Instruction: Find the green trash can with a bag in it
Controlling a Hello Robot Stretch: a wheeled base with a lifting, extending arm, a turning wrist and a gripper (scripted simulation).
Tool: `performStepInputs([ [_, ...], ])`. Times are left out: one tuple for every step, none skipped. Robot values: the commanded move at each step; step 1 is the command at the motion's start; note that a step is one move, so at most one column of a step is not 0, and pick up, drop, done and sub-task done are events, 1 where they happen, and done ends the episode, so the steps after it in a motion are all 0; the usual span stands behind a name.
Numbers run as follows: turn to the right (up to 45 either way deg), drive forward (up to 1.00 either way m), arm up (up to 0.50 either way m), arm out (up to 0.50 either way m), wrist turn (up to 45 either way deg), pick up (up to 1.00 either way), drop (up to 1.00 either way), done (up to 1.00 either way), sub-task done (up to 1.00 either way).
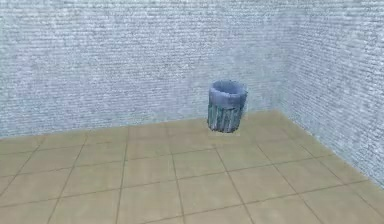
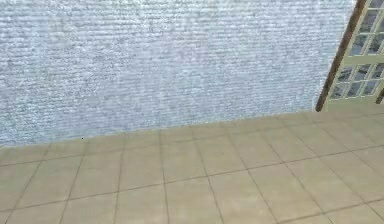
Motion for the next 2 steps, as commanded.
performStepInputs([
  [0.0, 1.0, 0.0, 0.0, 0.0, 0.0, 0.0, 0.0, 0.0],
  [6.0, 0.0, 0.0, 0.0, 0.0, 0.0, 0.0, 0.0, 0.0],
])
